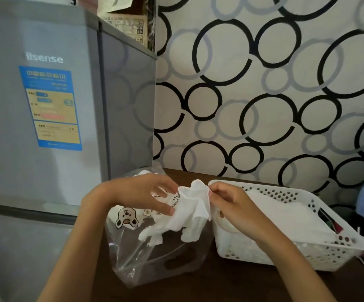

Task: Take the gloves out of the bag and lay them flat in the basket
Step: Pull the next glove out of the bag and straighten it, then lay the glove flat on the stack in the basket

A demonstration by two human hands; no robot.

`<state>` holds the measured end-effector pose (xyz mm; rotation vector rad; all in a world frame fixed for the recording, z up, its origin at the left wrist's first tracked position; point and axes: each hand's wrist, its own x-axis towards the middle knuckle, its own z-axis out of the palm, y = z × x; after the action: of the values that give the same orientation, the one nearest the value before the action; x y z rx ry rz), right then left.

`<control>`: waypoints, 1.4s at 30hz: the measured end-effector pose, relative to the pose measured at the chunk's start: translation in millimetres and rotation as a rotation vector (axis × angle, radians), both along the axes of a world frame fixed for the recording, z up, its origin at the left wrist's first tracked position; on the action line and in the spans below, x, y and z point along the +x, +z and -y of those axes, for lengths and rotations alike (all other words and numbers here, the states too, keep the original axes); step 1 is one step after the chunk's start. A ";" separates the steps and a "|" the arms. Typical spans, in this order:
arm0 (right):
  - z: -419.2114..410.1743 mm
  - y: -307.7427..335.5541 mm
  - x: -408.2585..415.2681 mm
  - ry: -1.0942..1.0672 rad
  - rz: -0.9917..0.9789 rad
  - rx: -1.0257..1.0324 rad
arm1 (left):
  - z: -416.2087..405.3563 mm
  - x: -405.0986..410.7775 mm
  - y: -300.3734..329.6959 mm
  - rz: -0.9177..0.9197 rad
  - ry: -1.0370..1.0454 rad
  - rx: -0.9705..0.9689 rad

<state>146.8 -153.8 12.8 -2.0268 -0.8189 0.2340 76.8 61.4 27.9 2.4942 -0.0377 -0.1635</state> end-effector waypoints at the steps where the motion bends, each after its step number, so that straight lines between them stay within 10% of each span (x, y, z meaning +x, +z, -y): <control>1: 1.0 0.5 1.1 -0.011 -0.020 0.031 | 4.4 -1.7 4.3 0.054 -0.026 -0.039; 9: 0.6 -4.5 3.4 -0.056 -0.137 0.048 | 31.8 1.6 14.2 0.358 0.040 -0.087; 15: 6.3 -6.4 14.1 -0.187 -0.177 0.100 | 31.8 -4.8 10.6 0.164 0.018 0.046; 22: 6.1 -6.9 17.3 -0.194 -0.196 0.122 | 70.8 -11.6 -28.5 0.332 -0.156 0.843; 28: 23.5 7.3 27.6 -0.264 -0.270 0.289 | 80.7 -12.1 -50.6 0.016 -0.288 1.287; 38: 52.1 18.1 40.2 -0.267 -0.393 0.401 | 80.3 -9.7 20.4 -0.330 -0.224 0.715; 42: 51.0 15.5 43.4 -0.233 -0.442 0.405 | 68.6 2.7 45.4 -0.139 -0.061 0.379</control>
<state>190.2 -204.8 28.3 -1.5873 -0.3168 0.3373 79.4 -7.2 73.3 2.8525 -0.0275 -0.4020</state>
